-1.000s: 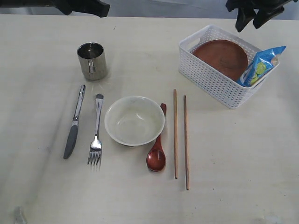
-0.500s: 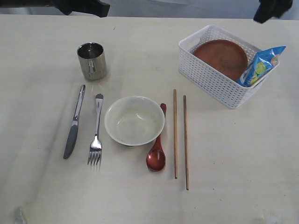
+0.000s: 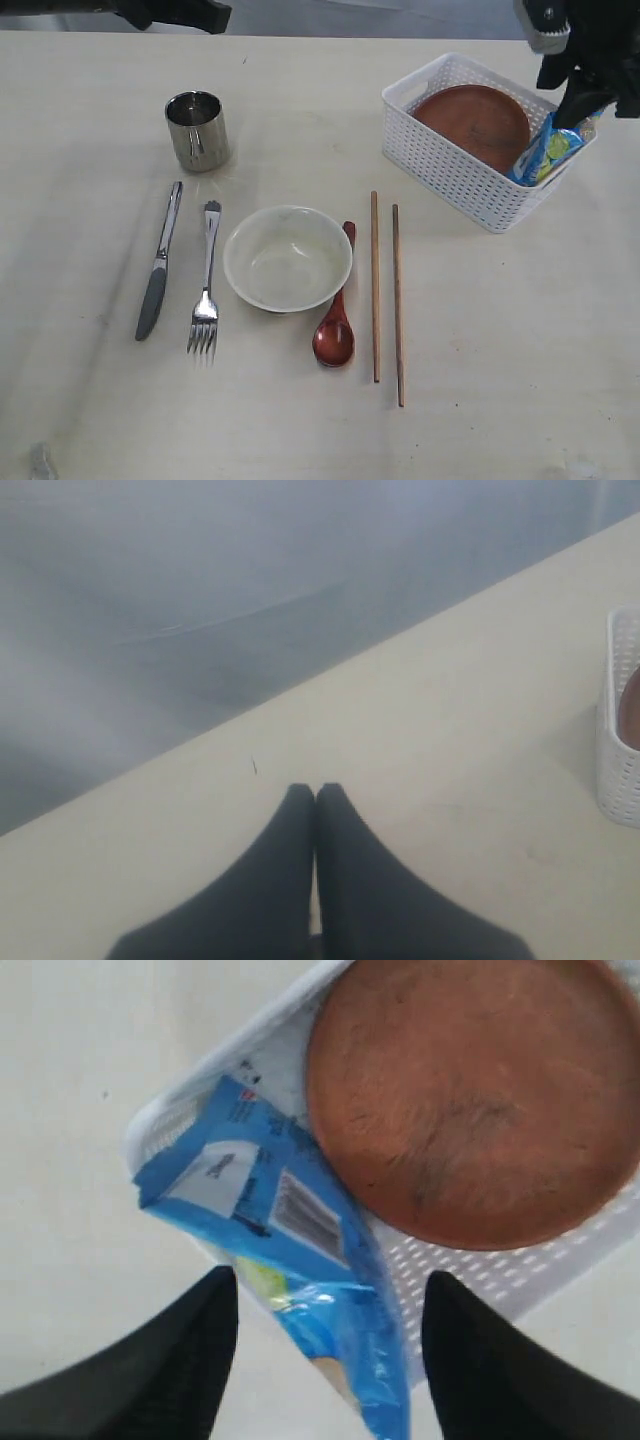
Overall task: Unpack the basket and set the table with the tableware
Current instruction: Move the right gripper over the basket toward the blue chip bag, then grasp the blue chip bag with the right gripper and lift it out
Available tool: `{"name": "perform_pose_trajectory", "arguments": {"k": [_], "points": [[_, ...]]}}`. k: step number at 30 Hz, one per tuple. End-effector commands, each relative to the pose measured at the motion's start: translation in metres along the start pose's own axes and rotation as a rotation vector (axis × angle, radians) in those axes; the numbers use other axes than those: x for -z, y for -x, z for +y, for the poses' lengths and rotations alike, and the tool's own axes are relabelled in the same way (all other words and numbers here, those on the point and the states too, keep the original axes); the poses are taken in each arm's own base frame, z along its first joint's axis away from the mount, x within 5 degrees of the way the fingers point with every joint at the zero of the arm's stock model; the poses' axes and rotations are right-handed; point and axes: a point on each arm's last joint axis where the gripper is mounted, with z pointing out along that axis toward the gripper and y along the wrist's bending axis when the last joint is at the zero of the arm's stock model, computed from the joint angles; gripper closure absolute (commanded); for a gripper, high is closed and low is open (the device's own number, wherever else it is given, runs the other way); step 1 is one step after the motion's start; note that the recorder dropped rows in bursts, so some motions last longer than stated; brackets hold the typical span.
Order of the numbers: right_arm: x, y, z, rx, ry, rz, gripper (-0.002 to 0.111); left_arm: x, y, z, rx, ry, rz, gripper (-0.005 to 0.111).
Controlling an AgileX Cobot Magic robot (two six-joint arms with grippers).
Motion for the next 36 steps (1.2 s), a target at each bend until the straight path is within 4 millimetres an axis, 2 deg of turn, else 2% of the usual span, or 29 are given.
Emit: {"name": "perform_pose_trajectory", "arguments": {"k": [1,9,11,16,17,19,24,26,27,28,29,30,31,32,34,36], "points": [[-0.009,0.005,0.012,0.123,0.051,0.123,0.055,0.000,-0.002,-0.002,0.005,-0.001,0.005,0.107],[-0.028,0.027,0.018,0.224,0.029,0.136,0.057,0.000,-0.002,-0.002,0.005,-0.001,0.005,0.107],[-0.028,0.027,0.016,0.225,0.013,0.135,0.066,0.000,-0.002,-0.002,0.005,-0.001,0.005,0.107],[-0.027,0.029,0.016,0.227,0.005,0.132,0.104,0.000,-0.002,-0.002,0.005,-0.004,0.005,0.107],[-0.026,0.029,0.016,0.224,0.002,0.132,0.108,0.000,-0.002,-0.002,0.005,-0.004,0.005,0.107],[-0.021,0.029,0.015,0.225,-0.023,0.133,0.109,0.000,-0.002,-0.002,0.005,-0.004,0.005,0.107],[0.010,0.027,0.016,0.242,-0.154,0.165,0.109,0.000,-0.002,-0.002,0.003,-0.002,0.005,0.107],[0.037,0.025,0.019,0.241,-0.229,0.193,0.109,0.000,-0.002,-0.002,0.003,-0.002,0.005,0.107],[0.056,0.025,0.022,0.227,-0.282,0.189,0.109,0.000,-0.002,-0.002,0.003,-0.002,0.005,0.107],[0.065,0.026,0.025,0.204,-0.309,0.174,0.109,0.000,-0.002,-0.002,0.003,-0.002,0.005,0.107],[0.081,0.032,0.031,0.154,-0.357,0.096,0.109,0.000,-0.002,-0.002,0.003,-0.002,0.005,0.107],[0.088,0.037,0.035,0.132,-0.374,0.031,0.109,0.000,-0.002,-0.002,0.003,-0.002,0.005,0.107],[0.100,0.048,0.042,0.090,-0.400,-0.100,0.109,0.000,-0.002,-0.002,0.003,-0.002,0.005,0.107],[0.105,0.053,0.045,0.067,-0.412,-0.172,0.109,0.000,-0.002,-0.002,0.003,-0.004,0.005,0.107],[0.115,0.073,0.048,-0.029,-0.406,-0.428,0.109,0.000,-0.002,-0.002,0.003,-0.004,0.005,0.107],[0.115,0.082,0.043,-0.207,-0.369,-0.583,0.109,0.000,-0.002,-0.002,0.003,-0.004,0.005,0.107]]}}
